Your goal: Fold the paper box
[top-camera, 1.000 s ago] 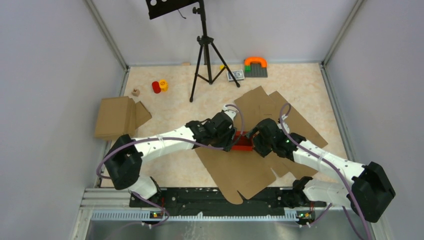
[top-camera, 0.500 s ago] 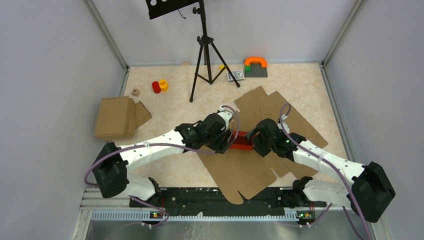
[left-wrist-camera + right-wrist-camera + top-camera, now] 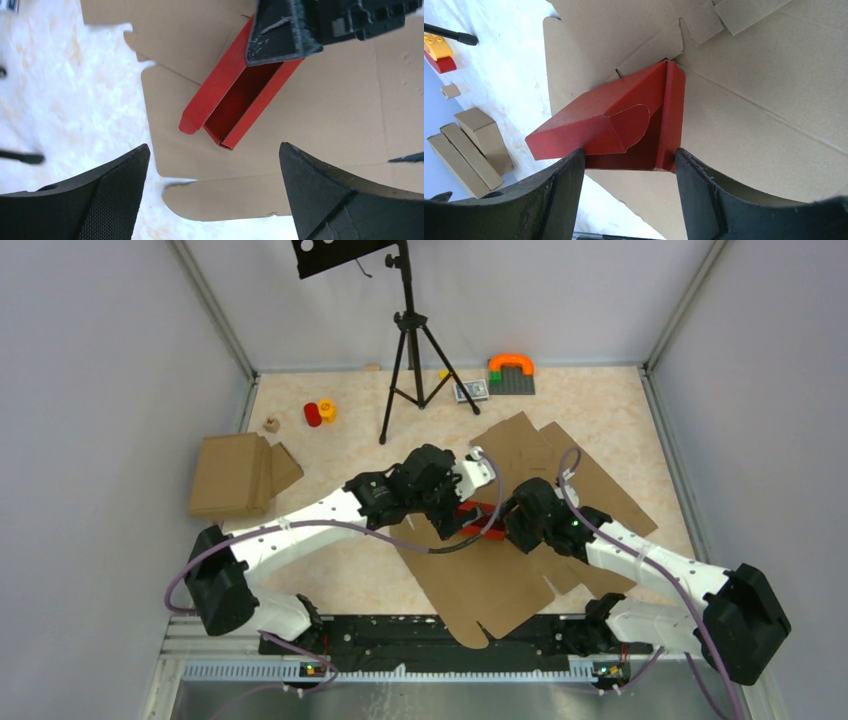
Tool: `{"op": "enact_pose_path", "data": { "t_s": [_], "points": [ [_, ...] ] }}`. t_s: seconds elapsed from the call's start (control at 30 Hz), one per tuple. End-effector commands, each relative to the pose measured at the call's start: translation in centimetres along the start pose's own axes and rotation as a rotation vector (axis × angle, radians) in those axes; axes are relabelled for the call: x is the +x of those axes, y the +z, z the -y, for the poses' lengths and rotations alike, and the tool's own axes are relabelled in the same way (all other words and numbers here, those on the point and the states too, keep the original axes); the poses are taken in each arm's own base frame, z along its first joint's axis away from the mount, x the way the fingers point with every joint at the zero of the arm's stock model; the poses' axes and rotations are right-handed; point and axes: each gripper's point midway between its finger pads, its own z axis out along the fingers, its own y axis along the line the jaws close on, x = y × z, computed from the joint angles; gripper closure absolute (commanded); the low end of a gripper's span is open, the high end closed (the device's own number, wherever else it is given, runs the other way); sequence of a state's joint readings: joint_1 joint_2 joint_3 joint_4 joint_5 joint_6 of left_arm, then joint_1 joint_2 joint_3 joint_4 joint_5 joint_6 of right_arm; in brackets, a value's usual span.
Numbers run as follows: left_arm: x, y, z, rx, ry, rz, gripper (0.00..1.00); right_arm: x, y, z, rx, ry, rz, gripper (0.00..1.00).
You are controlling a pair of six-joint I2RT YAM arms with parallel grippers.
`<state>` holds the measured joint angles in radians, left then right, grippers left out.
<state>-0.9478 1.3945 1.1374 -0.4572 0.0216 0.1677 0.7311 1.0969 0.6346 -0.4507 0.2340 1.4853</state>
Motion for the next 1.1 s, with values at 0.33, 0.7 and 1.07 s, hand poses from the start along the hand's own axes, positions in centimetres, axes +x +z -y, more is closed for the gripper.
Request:
{"op": "enact_pose_path", "data": {
  "t_s": [0.33, 0.7, 1.07],
  "points": [
    [-0.4, 2.4, 1.6, 0.346, 0.426, 0.017, 0.01, -0.2, -0.2, 1.7, 0.041, -0.063, 0.017, 0.36],
    [1.5, 6.6, 1.4, 0.421, 0.405, -0.092, 0.01, -0.2, -0.4, 1.0, 0.018, -0.070, 0.016, 0.36],
    [4.1, 8.4, 1.7, 0.381, 0.384, -0.153, 0.01, -0.3, -0.3, 0.8, 0.017, -0.065, 0.019, 0.36]
  ]
}}
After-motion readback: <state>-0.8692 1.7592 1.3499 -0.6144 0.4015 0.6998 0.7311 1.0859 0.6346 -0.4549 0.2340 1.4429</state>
